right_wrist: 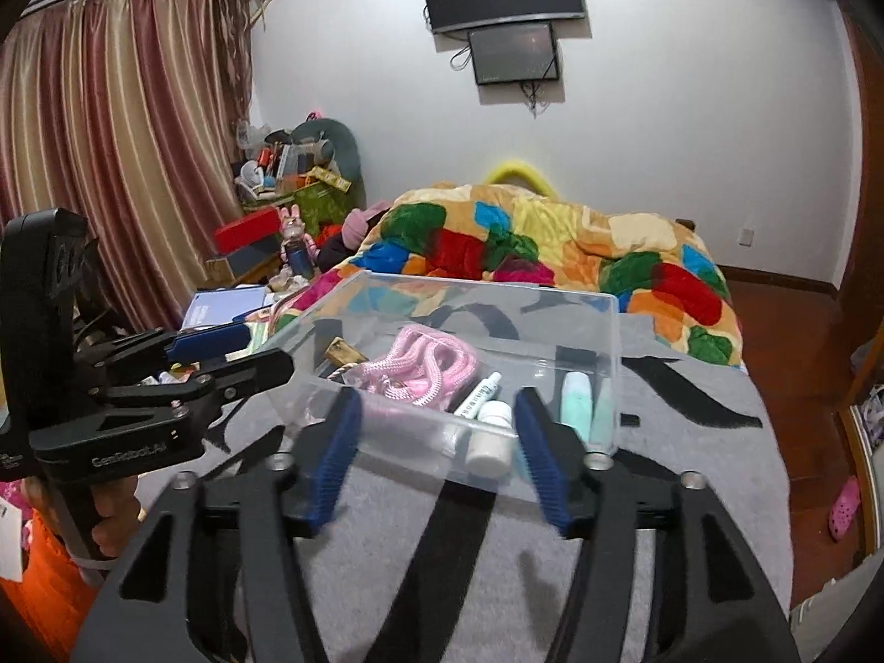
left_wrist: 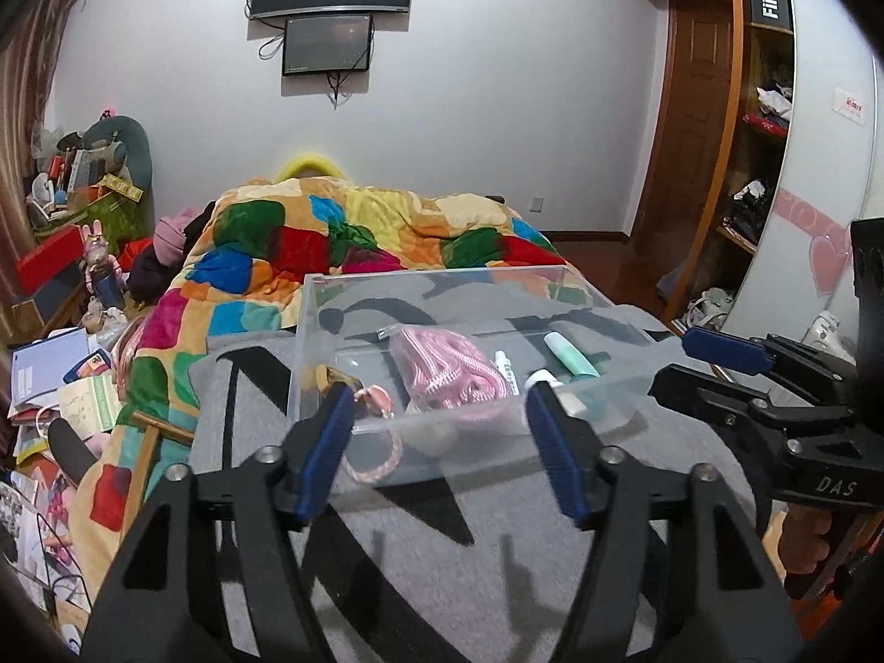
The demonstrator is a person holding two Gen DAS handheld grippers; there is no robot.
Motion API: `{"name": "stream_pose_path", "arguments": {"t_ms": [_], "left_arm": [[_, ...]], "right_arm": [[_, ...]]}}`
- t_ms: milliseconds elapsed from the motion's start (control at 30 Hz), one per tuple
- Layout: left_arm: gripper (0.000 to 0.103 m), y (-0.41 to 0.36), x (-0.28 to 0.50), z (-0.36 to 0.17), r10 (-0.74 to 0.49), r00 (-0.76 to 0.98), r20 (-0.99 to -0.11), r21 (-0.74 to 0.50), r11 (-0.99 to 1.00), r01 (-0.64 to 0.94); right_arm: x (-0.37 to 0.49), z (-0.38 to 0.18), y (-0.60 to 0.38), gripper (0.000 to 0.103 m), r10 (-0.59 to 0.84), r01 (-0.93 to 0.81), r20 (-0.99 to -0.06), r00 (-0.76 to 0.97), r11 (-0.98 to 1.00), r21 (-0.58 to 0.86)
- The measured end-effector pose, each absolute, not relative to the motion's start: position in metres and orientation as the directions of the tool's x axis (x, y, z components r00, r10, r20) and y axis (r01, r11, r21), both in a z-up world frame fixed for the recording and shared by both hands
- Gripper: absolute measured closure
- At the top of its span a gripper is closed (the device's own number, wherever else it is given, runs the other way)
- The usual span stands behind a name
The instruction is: Organize objects
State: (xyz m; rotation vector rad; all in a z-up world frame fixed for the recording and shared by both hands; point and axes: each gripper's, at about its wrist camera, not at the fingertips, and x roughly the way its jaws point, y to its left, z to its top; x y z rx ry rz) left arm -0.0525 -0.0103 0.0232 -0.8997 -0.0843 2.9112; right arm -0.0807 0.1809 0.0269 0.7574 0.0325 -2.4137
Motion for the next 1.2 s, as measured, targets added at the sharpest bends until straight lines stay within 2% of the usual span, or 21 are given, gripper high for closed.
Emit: {"name": "stream_pose_path", "arguments": {"t_ms": [133, 200, 700, 1200], "left_arm": [[0.022, -0.009, -0.047, 0.017, 0.105, -0.824, -0.557, -0.084, -0.994, -0.07], [0.019, -0.009, -0.046, 0.014, 0.103, -0.824, -0.557, -0.09, -0.994, -0.063], [0.019, -0.008, -0.048, -0.006, 0.099, -0.8, -0.592, -0.111, -0.993, -0.04], [0.018, -0.007, -0.044, -0.004, 0.102, -0.808, -0.581, -0.111, -0.993, -0.046]], "right_arm": [[-0.077, 0.02, 0.186, 0.032, -0.534, 0.538, -0.529, -0.659, -0.827, 0.165], [-0.075, 0.014, 0.188, 0.031, -0.522, 0.53, -0.536, -0.663, -0.834, 0.157], [-0.075, -0.001, 0.194, 0.031, -0.516, 0.523, -0.555, -0.652, -0.836, 0.164], [-0.074, -0.001, 0.193, 0.031, -0.519, 0.526, -0.55, -0.654, -0.835, 0.162]]}}
